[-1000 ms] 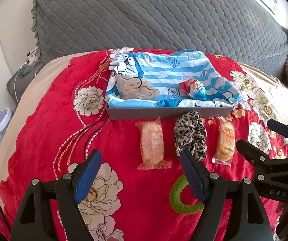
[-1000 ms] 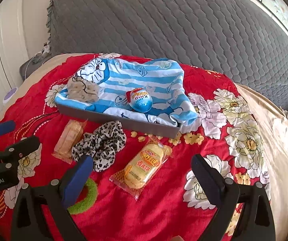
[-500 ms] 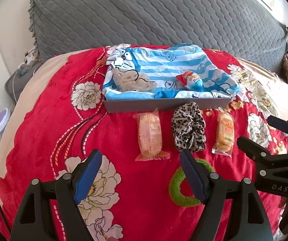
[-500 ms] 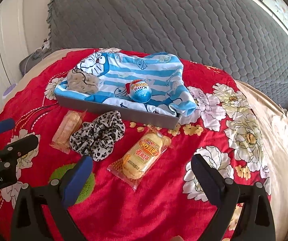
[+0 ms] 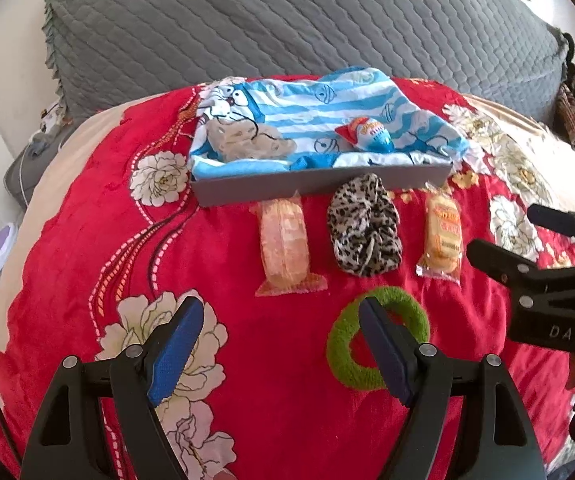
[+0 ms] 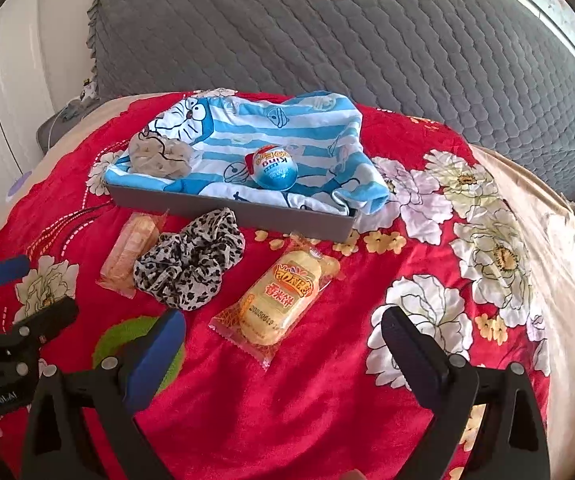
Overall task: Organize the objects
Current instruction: 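Lower the open left tool around the green fuzzy ring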
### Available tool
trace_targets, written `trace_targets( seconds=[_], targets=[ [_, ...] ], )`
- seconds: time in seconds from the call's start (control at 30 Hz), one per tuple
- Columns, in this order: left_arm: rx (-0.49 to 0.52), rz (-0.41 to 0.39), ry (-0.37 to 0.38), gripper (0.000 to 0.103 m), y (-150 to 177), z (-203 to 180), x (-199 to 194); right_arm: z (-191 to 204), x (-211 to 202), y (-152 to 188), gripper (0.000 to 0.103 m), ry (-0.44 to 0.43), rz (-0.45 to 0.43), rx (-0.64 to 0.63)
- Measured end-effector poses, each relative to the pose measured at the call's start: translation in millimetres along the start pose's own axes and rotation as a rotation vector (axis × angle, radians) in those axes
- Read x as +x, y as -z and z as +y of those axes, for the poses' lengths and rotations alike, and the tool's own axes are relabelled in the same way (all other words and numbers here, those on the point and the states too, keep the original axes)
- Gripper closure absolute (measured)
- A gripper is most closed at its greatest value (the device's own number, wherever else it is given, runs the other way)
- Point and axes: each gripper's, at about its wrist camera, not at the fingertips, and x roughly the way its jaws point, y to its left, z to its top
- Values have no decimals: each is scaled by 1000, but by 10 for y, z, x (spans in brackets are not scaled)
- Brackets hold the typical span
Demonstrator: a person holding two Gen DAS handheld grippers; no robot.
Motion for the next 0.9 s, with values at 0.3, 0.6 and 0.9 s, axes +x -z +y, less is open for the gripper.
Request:
trace_targets(
  seconds=[0.3,0.6,0.9],
  targets=[
    [39,31,21,22,136,-148,110,13,115,70,4,2,17,-7],
    [45,56,41,22,215,-227,208,26,194,115,4,-2,29,-11],
    [27,61,44,22,231,-204,255,43,274,131,4,5,38,-14]
  ],
)
